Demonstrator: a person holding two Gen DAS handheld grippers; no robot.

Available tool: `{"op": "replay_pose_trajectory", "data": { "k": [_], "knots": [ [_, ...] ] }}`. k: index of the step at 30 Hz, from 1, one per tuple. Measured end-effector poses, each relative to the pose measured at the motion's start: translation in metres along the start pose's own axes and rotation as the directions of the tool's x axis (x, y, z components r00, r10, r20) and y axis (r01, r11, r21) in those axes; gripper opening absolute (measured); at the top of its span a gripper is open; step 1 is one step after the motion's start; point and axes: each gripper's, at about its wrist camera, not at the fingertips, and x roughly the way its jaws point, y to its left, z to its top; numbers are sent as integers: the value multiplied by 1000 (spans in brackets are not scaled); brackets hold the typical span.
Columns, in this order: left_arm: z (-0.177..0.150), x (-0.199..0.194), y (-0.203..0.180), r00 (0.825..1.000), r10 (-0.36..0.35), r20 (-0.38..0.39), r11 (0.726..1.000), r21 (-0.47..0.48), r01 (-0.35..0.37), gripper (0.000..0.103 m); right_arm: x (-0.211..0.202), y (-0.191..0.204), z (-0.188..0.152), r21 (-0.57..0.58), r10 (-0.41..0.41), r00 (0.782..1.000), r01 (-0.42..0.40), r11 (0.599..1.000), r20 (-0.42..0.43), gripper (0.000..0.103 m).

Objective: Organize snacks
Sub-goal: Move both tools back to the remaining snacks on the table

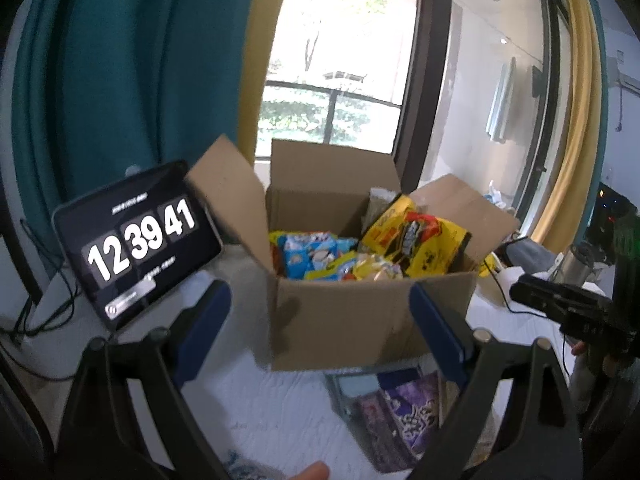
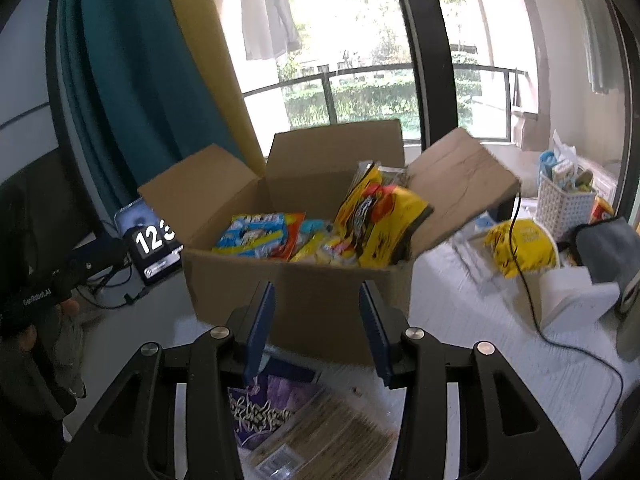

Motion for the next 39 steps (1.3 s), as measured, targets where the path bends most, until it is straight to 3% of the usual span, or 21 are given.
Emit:
{"op": "replay_pose_trajectory", "data": {
  "k": [11, 20, 22, 24, 27, 39],
  "knots": [
    [-40, -11, 33, 998, 34, -45, 997, -63, -37, 92, 18, 32, -33, -14, 56, 995, -57, 998, -81, 46],
    [-74, -15, 64, 994, 61, -93, 992, -101, -71, 92, 56, 76, -74, -97, 91, 972, -114, 989, -217, 46],
    [-80, -17, 68, 993, 63, -100, 992, -98, -73, 92, 64, 78, -79, -106, 84, 966, -113, 988, -244, 49],
    [-86, -19, 71, 992, 70, -109, 993, -84, -80, 92, 71, 76, -83, -104, 71, 961, -101, 989, -266, 65],
    [-98, -20, 77, 987, 84, -134, 993, -77, -95, 92, 76, 74, -87, -96, 65, 955, -97, 991, -290, 71],
    [-134, 1, 68, 962, 53, -270, 996, -59, -71, 92, 81, 106, -95, -165, 126, 931, -192, 967, -344, 73]
  ]
}}
